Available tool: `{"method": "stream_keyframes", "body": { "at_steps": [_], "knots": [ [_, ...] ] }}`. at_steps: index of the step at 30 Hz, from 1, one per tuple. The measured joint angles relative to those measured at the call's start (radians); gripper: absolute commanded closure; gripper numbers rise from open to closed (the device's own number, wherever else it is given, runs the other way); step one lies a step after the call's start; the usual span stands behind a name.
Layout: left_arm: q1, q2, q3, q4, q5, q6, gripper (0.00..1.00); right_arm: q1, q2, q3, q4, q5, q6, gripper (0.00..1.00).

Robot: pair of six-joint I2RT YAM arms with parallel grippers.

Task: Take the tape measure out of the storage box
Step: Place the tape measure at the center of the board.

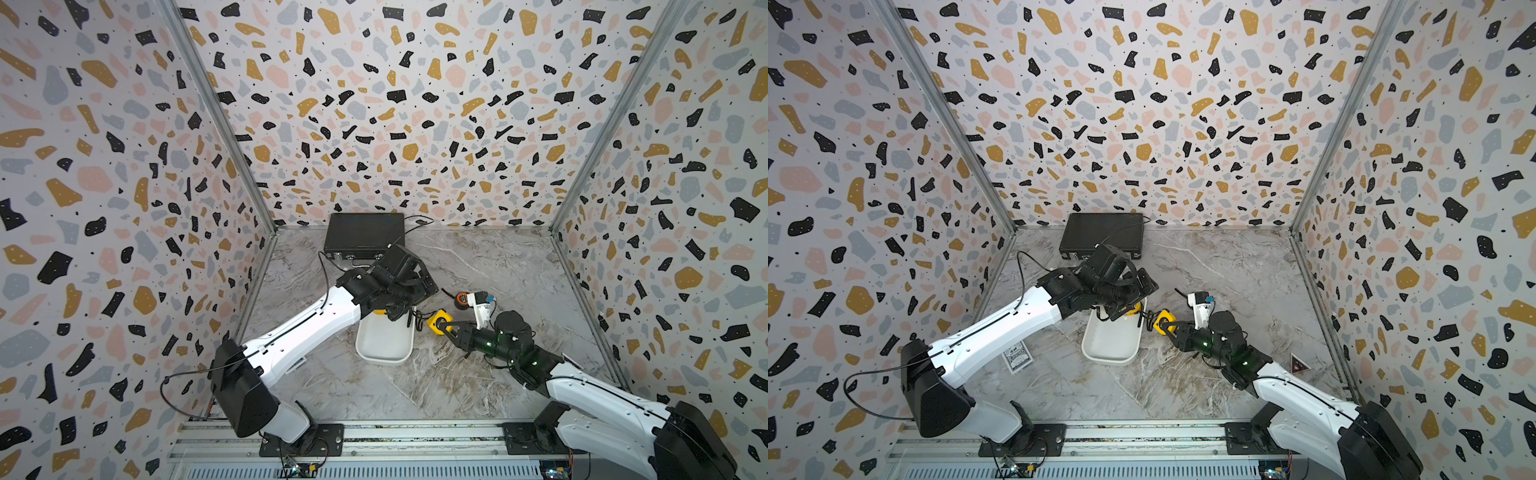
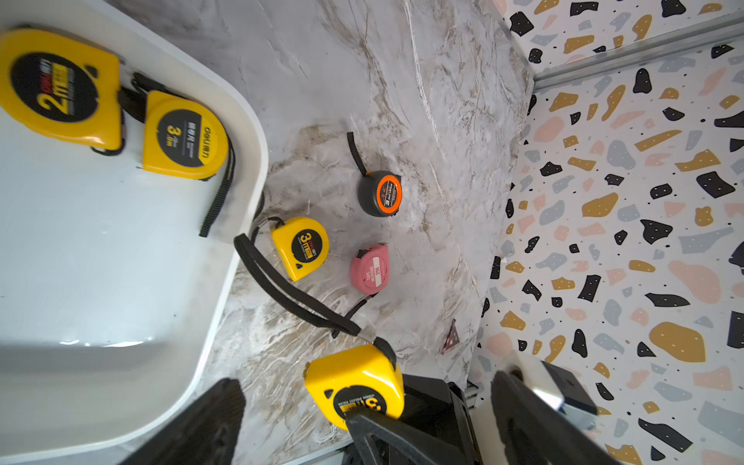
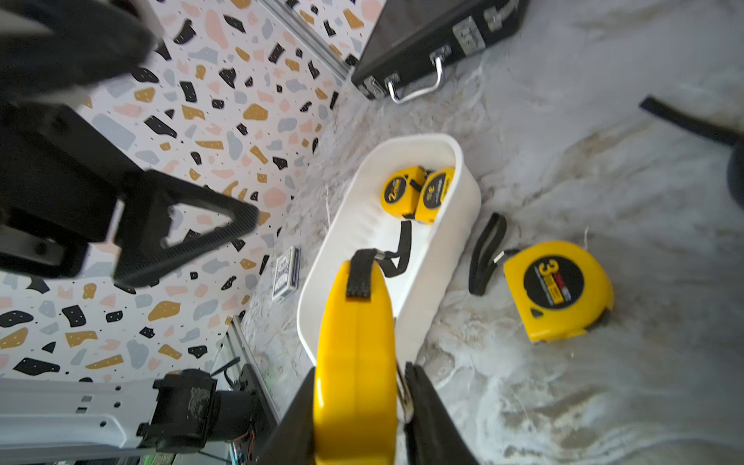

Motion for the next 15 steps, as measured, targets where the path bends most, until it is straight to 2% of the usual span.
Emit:
{"method": "stream_keyframes", "body": {
  "at_steps": [15],
  "knots": [
    [0.033,-0.036,-0.086,-0.039,-0.015,0.095,0.0,-0.039,0.14,-0.093,-0.108,-0.156,0.111,0.99]
  ]
}}
